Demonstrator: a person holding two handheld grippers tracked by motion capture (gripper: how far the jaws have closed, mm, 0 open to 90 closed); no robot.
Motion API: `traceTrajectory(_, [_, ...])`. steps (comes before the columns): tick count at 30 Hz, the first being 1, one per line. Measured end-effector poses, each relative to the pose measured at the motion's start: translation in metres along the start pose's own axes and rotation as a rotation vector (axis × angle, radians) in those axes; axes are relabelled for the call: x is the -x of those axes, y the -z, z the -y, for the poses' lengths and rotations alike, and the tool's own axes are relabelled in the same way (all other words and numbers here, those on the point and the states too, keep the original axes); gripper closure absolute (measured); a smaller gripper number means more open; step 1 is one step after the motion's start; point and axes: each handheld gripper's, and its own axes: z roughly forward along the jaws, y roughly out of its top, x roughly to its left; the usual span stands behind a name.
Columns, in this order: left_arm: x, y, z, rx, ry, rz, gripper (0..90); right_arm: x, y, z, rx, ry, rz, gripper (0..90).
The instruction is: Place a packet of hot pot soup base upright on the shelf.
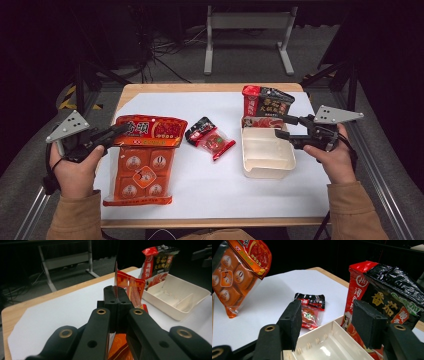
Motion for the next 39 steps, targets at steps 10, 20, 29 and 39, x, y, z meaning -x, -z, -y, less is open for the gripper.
traceTrajectory(10, [0.031,0.011,-0.015,0.061,-0.089,0.075,89.9,-0.002,0.001,-0.002,0.007,0.004,-0.002,41.4])
traceTrajectory(20, [0.044,0.007,-0.024,0.098,-0.091,0.15,90.0,-0.008,-0.005,-0.005,0.006,0.014,-0.02,41.4])
traceTrajectory(29, [0.046,0.0,-0.027,0.124,-0.091,0.153,90.0,-0.02,-0.017,-0.01,0.02,0.037,-0.042,42.5])
traceTrajectory(39, [0.054,-0.015,-0.035,0.149,-0.104,0.21,90.0,-0.027,-0.023,-0.016,0.07,0.008,-0.086,45.8])
